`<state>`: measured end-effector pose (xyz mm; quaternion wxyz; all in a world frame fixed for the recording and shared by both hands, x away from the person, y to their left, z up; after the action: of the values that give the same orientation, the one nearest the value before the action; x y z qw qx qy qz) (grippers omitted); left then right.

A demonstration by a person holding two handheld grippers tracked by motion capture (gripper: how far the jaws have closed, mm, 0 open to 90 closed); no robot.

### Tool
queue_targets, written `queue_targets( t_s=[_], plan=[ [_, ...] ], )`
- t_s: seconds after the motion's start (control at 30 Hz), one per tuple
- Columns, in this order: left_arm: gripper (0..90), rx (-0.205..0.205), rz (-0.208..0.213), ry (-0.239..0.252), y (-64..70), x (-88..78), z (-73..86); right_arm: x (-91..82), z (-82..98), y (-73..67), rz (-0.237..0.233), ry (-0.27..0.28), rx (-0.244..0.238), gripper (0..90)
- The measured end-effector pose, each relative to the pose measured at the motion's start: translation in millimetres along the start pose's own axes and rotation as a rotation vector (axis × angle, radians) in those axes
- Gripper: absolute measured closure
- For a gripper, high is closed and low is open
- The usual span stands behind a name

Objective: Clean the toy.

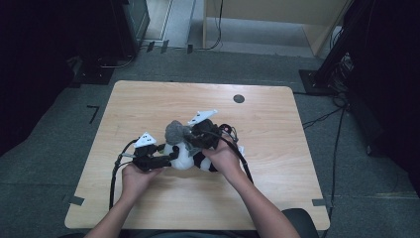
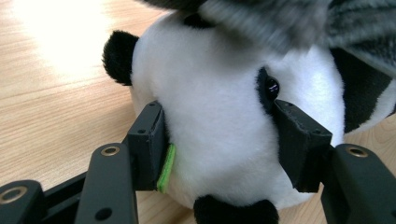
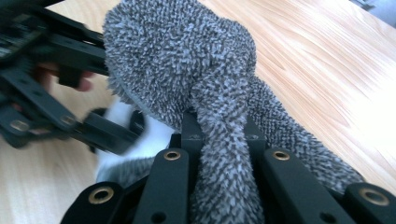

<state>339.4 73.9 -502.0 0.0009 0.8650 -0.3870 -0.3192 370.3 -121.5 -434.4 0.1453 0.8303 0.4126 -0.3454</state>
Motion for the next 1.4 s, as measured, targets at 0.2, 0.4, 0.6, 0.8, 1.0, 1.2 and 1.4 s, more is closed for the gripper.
queue_targets(
  t_s=[0.2, 0.4, 0.6, 0.8, 1.0, 1.2, 1.4],
  plan=[
    [43.2, -0.002, -0.002, -0.006, 1.4, 0.5, -0.7, -7.6, 15.8, 29.2, -0.005, 0.003, 0.093, 78.8],
    [43.3, -0.014, 0.004, -0.011, 0.3, 0.2, -1.2, -16.1, 15.0, 38.3, 0.014, 0.016, 0.109, 78.8],
    [43.3, -0.023, 0.001, -0.008, 0.7, 0.1, -1.1, -30.7, 11.7, 52.3, 0.064, 0.031, 0.118, 78.7],
    [43.1, -0.017, -0.002, -0.006, 1.5, 0.0, -0.8, -54.1, 10.0, 64.8, 0.059, 0.108, 0.174, 78.6],
    [42.3, -0.025, 0.005, -0.006, 0.6, -0.2, -0.2, -70.7, 6.7, 71.1, -0.005, 0.205, 0.224, 78.3],
    [42.4, -0.028, 0.007, -0.019, 0.5, -0.6, -0.9, -96.6, 8.1, 77.9, 0.073, 0.27, 0.211, 78.4],
    [42.2, -0.035, 0.007, -0.02, 0.0, -0.6, -0.6, -100.6, 28.6, 88.3, 0.095, 0.251, 0.269, 78.4]
  ],
)
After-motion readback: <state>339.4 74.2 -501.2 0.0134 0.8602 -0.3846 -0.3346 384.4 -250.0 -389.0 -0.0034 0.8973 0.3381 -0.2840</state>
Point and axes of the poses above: each handheld gripper's, and its own axes: x roughly forward along the jaws, z roughly out of its underside, y roughly to its right, the point moved 3 cm from there along x, roughly forward along the jaws, and after that the axes turned 1 degree about -z, right-handed, at the moved point
